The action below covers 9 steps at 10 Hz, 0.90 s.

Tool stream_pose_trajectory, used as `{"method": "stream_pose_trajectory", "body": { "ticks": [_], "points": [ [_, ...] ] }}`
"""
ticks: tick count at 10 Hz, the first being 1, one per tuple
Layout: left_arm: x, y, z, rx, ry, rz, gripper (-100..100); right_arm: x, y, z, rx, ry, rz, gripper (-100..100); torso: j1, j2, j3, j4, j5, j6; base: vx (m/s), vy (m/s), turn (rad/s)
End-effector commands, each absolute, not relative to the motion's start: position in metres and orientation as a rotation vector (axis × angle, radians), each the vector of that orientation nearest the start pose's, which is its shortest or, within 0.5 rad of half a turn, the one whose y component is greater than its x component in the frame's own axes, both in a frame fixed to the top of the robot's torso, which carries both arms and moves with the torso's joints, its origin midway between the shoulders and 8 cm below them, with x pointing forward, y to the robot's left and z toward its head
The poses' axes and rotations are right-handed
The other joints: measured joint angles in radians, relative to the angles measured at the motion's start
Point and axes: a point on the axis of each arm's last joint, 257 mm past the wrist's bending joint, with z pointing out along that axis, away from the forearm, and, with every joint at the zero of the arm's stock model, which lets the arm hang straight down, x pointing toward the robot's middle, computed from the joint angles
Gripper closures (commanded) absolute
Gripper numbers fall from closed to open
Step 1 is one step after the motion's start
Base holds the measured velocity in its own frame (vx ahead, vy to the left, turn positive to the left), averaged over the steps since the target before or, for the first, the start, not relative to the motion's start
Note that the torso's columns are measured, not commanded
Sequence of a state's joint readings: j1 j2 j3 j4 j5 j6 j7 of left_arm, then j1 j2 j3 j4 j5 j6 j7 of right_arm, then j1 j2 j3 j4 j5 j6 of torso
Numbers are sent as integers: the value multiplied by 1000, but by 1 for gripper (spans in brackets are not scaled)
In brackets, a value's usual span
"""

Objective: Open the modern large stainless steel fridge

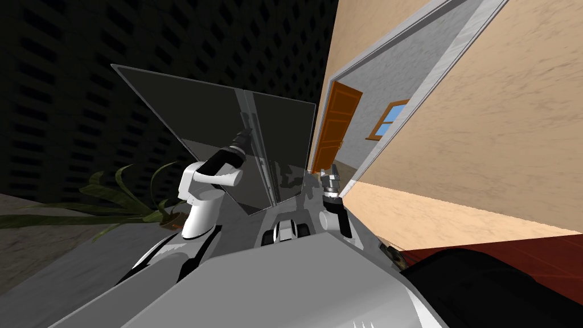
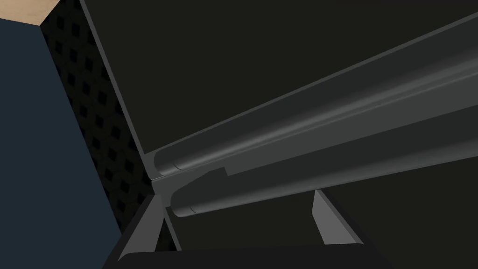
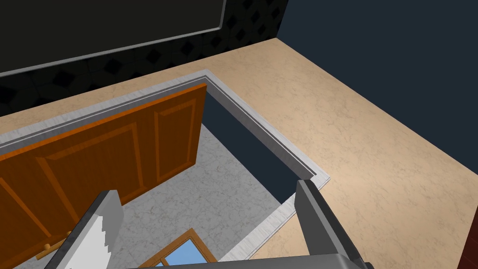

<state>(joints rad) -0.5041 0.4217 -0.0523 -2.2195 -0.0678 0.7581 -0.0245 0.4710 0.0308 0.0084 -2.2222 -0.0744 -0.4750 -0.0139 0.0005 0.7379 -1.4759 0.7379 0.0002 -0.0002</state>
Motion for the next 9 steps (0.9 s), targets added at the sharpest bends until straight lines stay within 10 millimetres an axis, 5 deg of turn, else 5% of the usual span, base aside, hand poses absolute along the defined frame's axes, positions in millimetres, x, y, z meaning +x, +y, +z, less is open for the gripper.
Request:
{"method": "stream_pose_trajectory", "body": {
  "ticks": [1, 9],
  "points": [
    [534, 187, 179, -561, 1149, -995, -100, 360, -288, 3, 780, 572, 1367, 0, -1, 0, 0, 0, 0, 0, -12, -25, -19],
    [543, 192, 208, -596, 1187, -887, -100, 360, -288, 3, 780, 572, 1367, 0, -1, 0, 0, 0, 0, 0, 2, -20, -8]
  ]
}}
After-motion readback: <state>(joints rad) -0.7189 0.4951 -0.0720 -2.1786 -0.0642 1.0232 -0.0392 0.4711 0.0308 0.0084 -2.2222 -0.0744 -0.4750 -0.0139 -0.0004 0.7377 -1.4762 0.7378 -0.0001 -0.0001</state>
